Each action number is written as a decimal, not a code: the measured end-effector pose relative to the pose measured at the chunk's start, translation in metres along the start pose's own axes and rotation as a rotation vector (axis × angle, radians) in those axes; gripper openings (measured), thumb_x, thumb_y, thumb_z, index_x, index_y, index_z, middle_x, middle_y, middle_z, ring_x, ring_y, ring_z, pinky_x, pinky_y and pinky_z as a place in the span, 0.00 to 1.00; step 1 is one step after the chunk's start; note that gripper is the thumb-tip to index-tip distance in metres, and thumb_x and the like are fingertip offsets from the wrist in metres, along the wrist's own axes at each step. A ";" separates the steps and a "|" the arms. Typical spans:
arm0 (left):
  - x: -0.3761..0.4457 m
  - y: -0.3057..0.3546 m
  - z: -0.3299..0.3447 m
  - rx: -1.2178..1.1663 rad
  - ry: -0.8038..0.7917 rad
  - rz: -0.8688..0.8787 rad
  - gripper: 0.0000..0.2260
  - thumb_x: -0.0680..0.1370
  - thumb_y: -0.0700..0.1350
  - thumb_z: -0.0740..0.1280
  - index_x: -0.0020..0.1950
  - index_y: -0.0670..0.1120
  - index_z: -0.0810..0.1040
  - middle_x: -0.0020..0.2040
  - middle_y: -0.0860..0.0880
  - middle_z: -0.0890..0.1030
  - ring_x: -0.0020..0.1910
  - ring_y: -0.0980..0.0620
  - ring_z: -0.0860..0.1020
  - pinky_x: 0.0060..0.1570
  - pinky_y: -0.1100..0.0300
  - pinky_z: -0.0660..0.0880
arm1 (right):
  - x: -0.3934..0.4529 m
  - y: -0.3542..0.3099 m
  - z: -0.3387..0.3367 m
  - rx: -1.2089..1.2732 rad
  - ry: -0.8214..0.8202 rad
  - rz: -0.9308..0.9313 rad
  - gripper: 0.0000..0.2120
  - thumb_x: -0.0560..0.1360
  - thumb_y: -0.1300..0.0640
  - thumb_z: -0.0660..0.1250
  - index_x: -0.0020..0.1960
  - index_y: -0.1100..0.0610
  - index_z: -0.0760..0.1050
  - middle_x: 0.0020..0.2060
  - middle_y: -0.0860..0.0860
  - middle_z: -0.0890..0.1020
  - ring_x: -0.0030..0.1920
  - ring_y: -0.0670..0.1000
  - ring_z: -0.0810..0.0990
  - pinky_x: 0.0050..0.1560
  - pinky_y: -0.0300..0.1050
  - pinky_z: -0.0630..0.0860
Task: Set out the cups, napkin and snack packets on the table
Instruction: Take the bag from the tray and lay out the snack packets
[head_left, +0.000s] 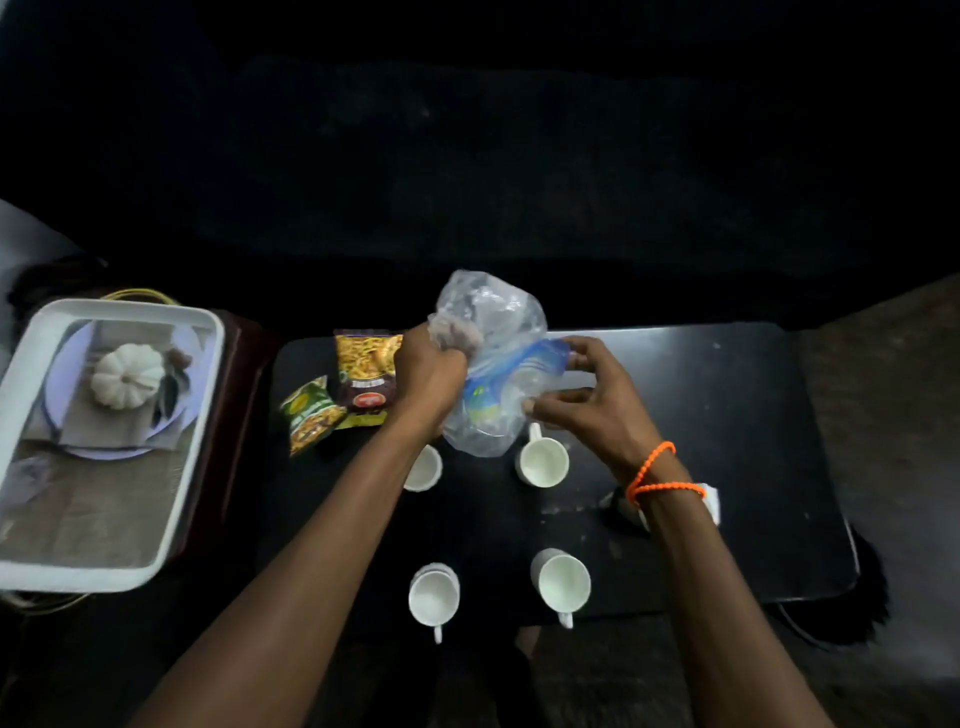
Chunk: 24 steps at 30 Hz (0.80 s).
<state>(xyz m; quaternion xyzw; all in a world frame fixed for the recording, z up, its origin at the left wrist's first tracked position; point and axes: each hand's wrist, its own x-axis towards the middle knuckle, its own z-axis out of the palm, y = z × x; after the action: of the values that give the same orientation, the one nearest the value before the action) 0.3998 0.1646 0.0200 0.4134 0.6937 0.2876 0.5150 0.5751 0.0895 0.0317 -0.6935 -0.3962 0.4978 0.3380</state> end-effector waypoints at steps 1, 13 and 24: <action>-0.001 0.000 0.013 0.045 0.038 0.008 0.11 0.74 0.35 0.68 0.42 0.50 0.82 0.40 0.54 0.84 0.42 0.53 0.83 0.36 0.66 0.75 | -0.007 -0.002 -0.013 -0.002 -0.032 -0.030 0.46 0.64 0.62 0.85 0.76 0.45 0.67 0.70 0.53 0.73 0.55 0.56 0.86 0.56 0.59 0.85; -0.064 0.025 0.134 -0.043 -0.801 -0.110 0.25 0.71 0.45 0.72 0.68 0.46 0.79 0.61 0.49 0.80 0.56 0.51 0.79 0.55 0.52 0.75 | -0.046 0.058 -0.123 0.115 0.505 0.081 0.17 0.62 0.73 0.79 0.46 0.59 0.81 0.35 0.48 0.80 0.35 0.45 0.75 0.34 0.29 0.74; -0.111 0.010 0.255 0.202 -0.810 0.124 0.09 0.66 0.46 0.75 0.43 0.56 0.80 0.41 0.51 0.85 0.43 0.44 0.85 0.50 0.42 0.83 | -0.106 0.103 -0.199 -0.216 0.292 0.127 0.51 0.63 0.54 0.84 0.80 0.44 0.63 0.72 0.50 0.62 0.73 0.54 0.65 0.72 0.44 0.69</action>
<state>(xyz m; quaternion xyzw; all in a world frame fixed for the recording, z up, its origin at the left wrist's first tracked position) 0.6594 0.0657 0.0037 0.5823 0.4337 0.0627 0.6847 0.7673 -0.0663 0.0428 -0.8144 -0.3494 0.3666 0.2834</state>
